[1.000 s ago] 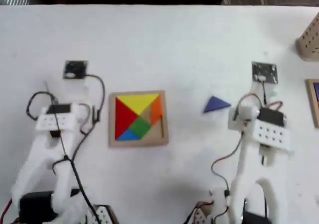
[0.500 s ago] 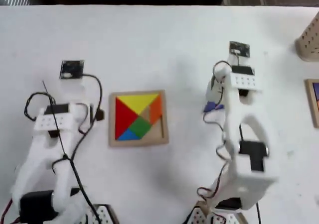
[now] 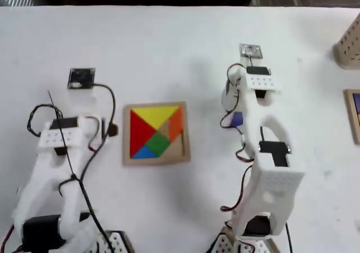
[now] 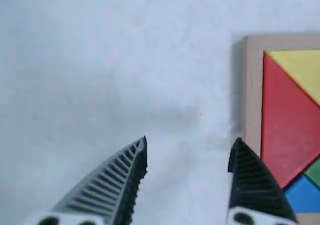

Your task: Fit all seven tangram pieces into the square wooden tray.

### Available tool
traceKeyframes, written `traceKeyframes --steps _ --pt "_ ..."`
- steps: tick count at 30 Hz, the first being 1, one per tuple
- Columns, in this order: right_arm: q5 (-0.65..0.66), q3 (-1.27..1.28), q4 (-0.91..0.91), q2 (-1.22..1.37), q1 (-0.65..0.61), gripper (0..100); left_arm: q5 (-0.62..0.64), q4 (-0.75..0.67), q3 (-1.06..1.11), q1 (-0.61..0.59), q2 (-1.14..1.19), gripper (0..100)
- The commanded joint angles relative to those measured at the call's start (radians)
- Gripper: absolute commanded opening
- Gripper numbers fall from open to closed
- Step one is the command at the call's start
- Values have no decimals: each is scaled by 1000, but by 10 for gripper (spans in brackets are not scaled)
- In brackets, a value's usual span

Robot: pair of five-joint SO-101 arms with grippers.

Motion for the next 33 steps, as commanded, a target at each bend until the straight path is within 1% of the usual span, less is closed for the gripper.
traceKeyframes --steps 1,4,7,9,11,15,16,18,20,24,26,30,33 --pt "11 -43 -10 7 -7 288 -9 -21 -9 -8 -30 271" --pt "23 -44 8 21 -1 288 -9 -21 -8 -8 -30 271" --pt "98 -46 48 24 -4 286 -9 -21 -8 -8 -30 271" --pt "121 -46 64 27 -2 280 -14 -21 -8 -8 -30 271" --pt "133 -43 70 28 -2 228 -43 -21 -8 -8 -30 269" --pt "150 -38 93 30 -2 50 -55 -21 -6 1 -30 269" --pt "183 -37 102 30 -2 42 -55 -21 -6 1 -30 268" --pt "210 -37 108 30 -5 53 -55 -21 -6 1 -30 268" --pt "222 -40 104 30 -22 39 -55 -21 -6 1 -30 268" --pt "318 -38 110 19 -84 39 -57 -21 -6 1 -30 268" --pt "345 -38 116 -5 -99 39 -57 -21 -6 1 -30 268" --pt "354 -37 179 -99 -90 39 -57 -21 -6 1 -30 268" --pt "388 8 222 -177 -76 40 -57 -21 -6 2 -28 268"
